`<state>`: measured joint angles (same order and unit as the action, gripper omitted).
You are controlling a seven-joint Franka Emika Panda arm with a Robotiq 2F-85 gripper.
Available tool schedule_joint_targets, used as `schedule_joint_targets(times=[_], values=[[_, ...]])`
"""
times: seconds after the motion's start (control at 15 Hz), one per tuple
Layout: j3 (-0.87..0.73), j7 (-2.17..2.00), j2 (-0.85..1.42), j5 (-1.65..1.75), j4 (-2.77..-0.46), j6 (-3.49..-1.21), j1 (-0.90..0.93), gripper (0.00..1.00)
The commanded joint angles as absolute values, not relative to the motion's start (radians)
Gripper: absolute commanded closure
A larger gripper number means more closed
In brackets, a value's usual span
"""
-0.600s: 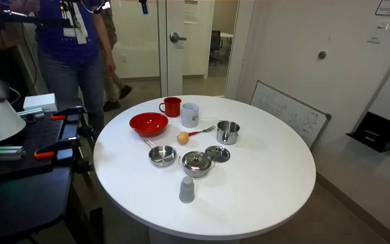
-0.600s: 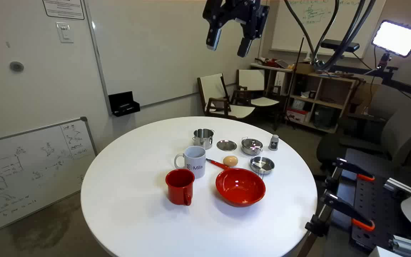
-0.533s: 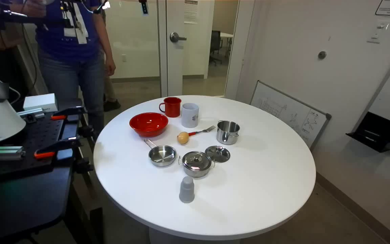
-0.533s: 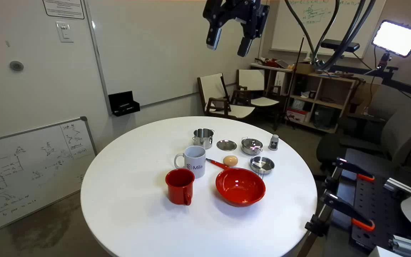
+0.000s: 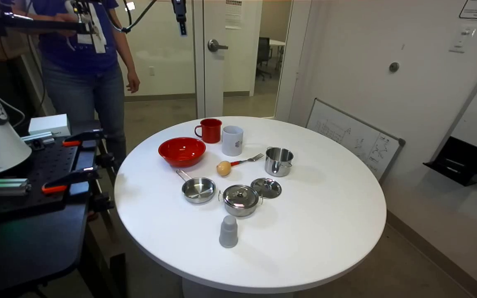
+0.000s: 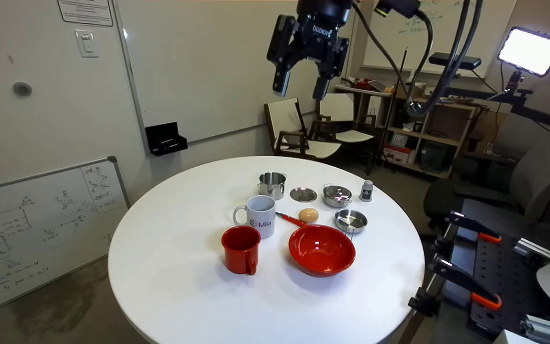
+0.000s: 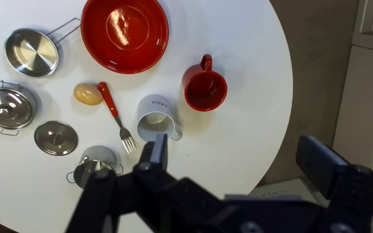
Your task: Put the red mug inside the red bowl
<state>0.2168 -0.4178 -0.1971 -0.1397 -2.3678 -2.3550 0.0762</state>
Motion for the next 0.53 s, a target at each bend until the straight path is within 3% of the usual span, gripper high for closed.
schedule_joint_targets(times=[0.0,0.47], values=[[0.195,-0.389,-0.172,-0.146,-2.360,-2.354,0.094,0.00],[0.196,-0.469,-0.104,-0.085,-2.328,-2.345,0.077,0.00]])
